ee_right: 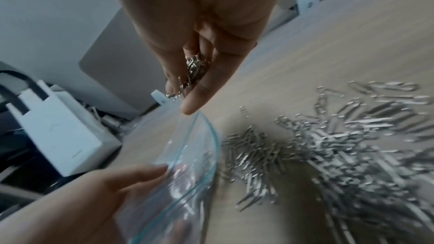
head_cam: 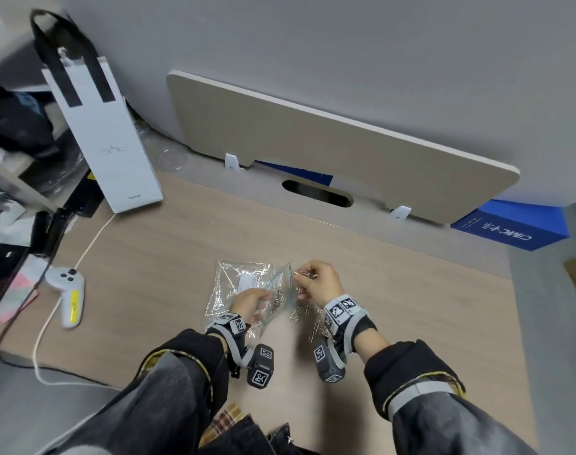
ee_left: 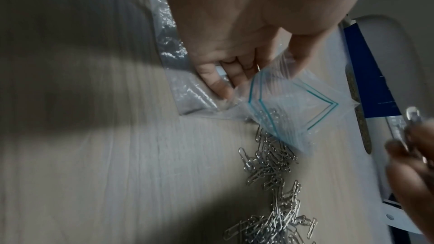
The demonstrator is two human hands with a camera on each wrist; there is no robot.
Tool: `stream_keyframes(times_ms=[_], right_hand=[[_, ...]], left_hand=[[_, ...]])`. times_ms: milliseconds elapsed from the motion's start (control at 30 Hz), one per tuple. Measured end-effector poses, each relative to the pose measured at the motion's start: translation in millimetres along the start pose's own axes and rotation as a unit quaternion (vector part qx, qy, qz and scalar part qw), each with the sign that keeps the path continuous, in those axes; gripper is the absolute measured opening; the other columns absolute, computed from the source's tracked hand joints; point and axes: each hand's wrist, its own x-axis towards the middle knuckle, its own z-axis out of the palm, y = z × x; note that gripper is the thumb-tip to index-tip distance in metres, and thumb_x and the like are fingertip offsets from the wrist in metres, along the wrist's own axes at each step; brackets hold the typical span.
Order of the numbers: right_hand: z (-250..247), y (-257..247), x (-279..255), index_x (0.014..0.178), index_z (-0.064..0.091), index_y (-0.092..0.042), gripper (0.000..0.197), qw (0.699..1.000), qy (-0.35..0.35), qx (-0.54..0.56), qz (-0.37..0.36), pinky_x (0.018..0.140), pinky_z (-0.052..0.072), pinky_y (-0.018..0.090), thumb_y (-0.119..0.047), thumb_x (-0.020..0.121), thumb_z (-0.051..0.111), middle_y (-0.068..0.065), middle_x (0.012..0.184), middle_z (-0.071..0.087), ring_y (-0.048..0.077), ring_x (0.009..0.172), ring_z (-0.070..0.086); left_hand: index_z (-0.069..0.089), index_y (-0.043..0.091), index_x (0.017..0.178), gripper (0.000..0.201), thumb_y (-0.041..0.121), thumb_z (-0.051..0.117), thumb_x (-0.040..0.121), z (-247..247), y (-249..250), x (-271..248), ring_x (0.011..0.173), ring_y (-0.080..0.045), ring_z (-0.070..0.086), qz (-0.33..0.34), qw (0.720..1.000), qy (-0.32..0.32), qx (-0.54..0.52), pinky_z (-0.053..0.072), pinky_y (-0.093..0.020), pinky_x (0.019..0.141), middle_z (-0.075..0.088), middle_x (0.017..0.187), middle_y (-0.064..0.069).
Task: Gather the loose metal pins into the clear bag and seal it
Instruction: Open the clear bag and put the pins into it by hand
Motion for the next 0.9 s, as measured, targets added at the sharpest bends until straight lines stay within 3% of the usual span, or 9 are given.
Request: stream_keyframes(times_ms=[67,167,300,433,500,567,667,767,900], right_hand=[[17,-7,-1,0.075,0.06,-0.017,0.014,0.996,-0.032,-0.073,-0.035,0.062,0.058,0.035,-0.012,0.083,0.07,0.004,0.078,0.066,0.02,0.062,0.066],[38,-7,-1,0.082,0.062,-0.014,0.008,0.965,-0.058,-0.242,-0.079,0.077,0.051,0.032,-0.019,0.083,0.068,0.004,0.09,0.066,0.02,0.083,0.061],[49,-3,-3,0.092,0.064,-0.01,0.009,0.935,-0.088,-0.331,-0.09,0.084,0.052,0.037,-0.016,0.087,0.061,0.008,0.099,0.066,0.026,0.092,0.062],[43,-4,-8,0.095,0.067,-0.019,0.013,0.902,-0.146,-0.392,-0.104,0.083,0.051,0.035,-0.021,0.087,0.057,0.004,0.106,0.067,0.025,0.099,0.062],[34,-6,-9,0.096,0.068,-0.023,0.017,0.912,-0.117,-0.375,-0.117,0.079,0.05,0.033,-0.026,0.088,0.053,-0.001,0.106,0.067,0.022,0.097,0.062],[21,-6,-8,0.094,0.068,-0.024,0.02,0.931,-0.045,-0.343,-0.12,0.075,0.048,0.03,-0.025,0.089,0.049,-0.004,0.103,0.068,0.02,0.093,0.062],[-4,5,-2,0.095,0.067,-0.022,0.019,0.945,0.048,-0.317,-0.064,0.077,0.048,0.03,-0.022,0.089,0.049,-0.002,0.105,0.066,0.022,0.096,0.062],[-17,24,1,0.098,0.067,-0.021,0.02,0.925,0.03,-0.378,-0.028,0.079,0.047,0.033,-0.02,0.091,0.048,0.003,0.111,0.062,0.025,0.106,0.057],[3,41,1,0.106,0.062,-0.02,0.02,0.908,-0.015,-0.411,-0.084,0.08,0.045,0.032,-0.02,0.09,0.051,0.002,0.115,0.055,0.024,0.112,0.048]], left_hand=[[0.068,0.012,0.102,0.02,0.024,0.059,0.09,0,1,0,0.101,-0.023,0.058,-0.003,1.0,0.007,0.005,0.05,-0.049,0.097,0.068,0.101,-0.004],[0.066,0.012,0.091,0.014,0.02,0.054,0.093,1,3,-3,0.094,-0.021,0.057,-0.003,1.0,0.011,-0.002,0.051,-0.049,0.095,0.064,0.097,-0.007],[0.066,0.01,0.09,0.016,0.013,0.051,0.093,1,3,-3,0.088,-0.021,0.059,-0.006,1.0,0.013,-0.022,0.052,-0.049,0.093,0.062,0.089,-0.008],[0.061,0.009,0.083,0.014,0.01,0.05,0.092,1,3,-2,0.075,-0.02,0.057,-0.017,0.999,0.016,-0.032,0.052,-0.049,0.092,0.057,0.077,-0.005],[0.062,0.005,0.095,0.015,0.013,0.05,0.093,1,2,0,0.085,-0.025,0.06,-0.016,0.999,0.02,-0.027,0.054,-0.046,0.088,0.058,0.086,-0.006],[0.062,0.003,0.11,0.023,0.016,0.052,0.093,-1,0,3,0.101,-0.028,0.06,-0.019,1.0,0.02,-0.01,0.056,-0.044,0.087,0.061,0.1,-0.007],[0.066,0.007,0.101,0.017,0.014,0.054,0.092,-7,-4,5,0.106,-0.024,0.06,-0.018,0.999,0.019,-0.043,0.054,-0.045,0.084,0.07,0.105,-0.004],[0.062,0.009,0.087,0.019,0.014,0.047,0.097,-18,-9,11,0.108,-0.031,0.062,-0.023,0.996,0.041,-0.07,0.048,-0.056,0.098,0.069,0.109,-0.013],[0.063,0.015,0.081,0.023,0.014,0.046,0.097,-24,-9,12,0.105,-0.021,0.053,-0.01,0.997,0.073,-0.03,0.037,-0.045,0.108,0.062,0.095,0.001]])
